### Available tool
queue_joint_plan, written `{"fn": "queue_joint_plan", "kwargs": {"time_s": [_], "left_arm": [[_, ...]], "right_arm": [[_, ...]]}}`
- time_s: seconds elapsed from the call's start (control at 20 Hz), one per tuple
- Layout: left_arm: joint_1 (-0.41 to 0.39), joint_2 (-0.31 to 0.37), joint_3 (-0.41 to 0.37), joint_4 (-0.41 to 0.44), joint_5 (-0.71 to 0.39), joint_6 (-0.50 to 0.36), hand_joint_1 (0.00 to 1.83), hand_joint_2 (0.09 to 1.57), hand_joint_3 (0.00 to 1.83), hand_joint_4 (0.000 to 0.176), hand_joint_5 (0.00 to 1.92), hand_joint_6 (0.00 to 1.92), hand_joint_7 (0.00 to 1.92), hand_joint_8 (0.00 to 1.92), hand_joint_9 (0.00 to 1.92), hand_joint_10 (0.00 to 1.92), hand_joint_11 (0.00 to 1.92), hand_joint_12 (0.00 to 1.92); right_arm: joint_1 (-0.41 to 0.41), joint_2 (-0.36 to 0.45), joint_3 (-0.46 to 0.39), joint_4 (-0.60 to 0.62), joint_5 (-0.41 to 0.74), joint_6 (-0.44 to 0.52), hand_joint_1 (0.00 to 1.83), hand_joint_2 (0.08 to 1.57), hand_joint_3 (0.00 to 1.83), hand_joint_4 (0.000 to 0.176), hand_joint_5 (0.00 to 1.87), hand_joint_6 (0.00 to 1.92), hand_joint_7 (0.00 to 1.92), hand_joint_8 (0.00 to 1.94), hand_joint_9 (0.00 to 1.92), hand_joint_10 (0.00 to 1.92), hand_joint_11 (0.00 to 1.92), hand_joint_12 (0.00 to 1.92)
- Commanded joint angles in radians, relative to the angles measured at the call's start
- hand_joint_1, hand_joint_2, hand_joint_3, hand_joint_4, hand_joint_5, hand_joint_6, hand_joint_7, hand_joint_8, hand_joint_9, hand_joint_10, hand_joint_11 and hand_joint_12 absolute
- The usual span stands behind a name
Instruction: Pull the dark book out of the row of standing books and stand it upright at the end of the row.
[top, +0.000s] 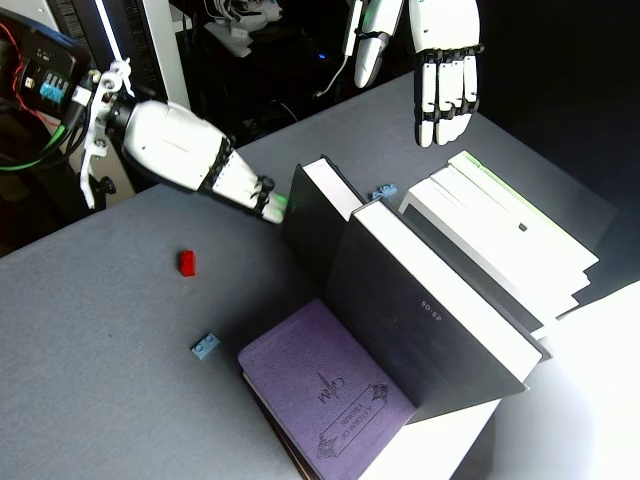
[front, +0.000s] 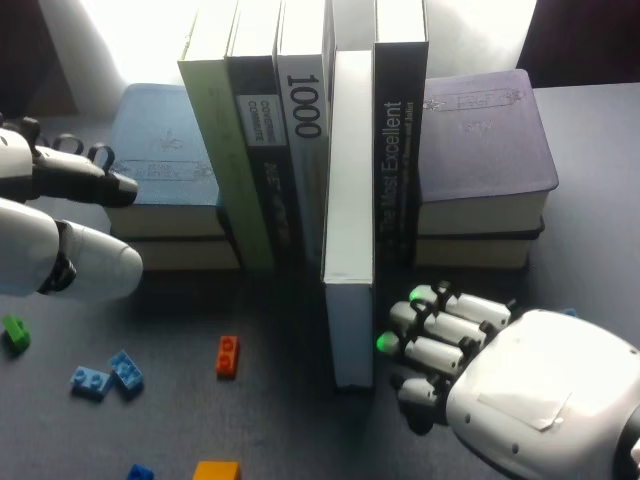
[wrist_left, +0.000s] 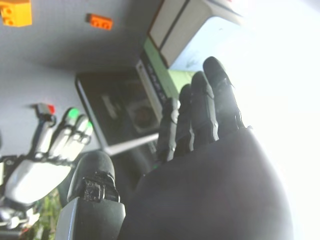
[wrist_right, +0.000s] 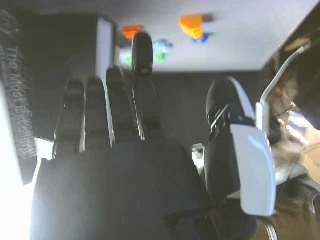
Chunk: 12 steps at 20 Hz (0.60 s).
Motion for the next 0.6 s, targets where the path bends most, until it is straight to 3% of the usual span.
{"fn": "queue_joint_plan", "kwargs": {"time_s": [0.0,0.25,0.55], "left_arm": [[-0.008,0.009,-0.004,0.022,-0.077,-0.003,0.0,1.24,0.0,0.034,0.1,0.0,0.09,0.0,0.12,0.0,0.0,0.49],[-0.007,0.009,-0.005,0.022,-0.078,-0.003,0.0,1.25,0.0,0.036,0.11,0.0,0.09,0.0,0.12,0.0,0.0,0.53],[-0.007,0.008,-0.003,0.023,-0.078,-0.002,0.0,1.25,0.0,0.039,0.09,0.0,0.09,0.0,0.12,0.0,0.0,0.47]], "right_arm": [[0.0,0.007,-0.014,-0.039,0.046,0.002,0.0,1.2,0.01,0.0,0.48,0.77,0.14,0.01,0.0,0.0,0.0,0.0],[0.001,0.06,-0.088,0.01,0.063,-0.025,0.0,1.2,0.01,0.0,0.49,0.78,0.14,0.01,0.0,0.0,0.0,0.0],[0.013,0.186,-0.17,0.01,0.139,-0.014,0.0,1.2,0.01,0.0,0.48,0.77,0.15,0.01,0.0,0.0,0.0,0.0]]}}
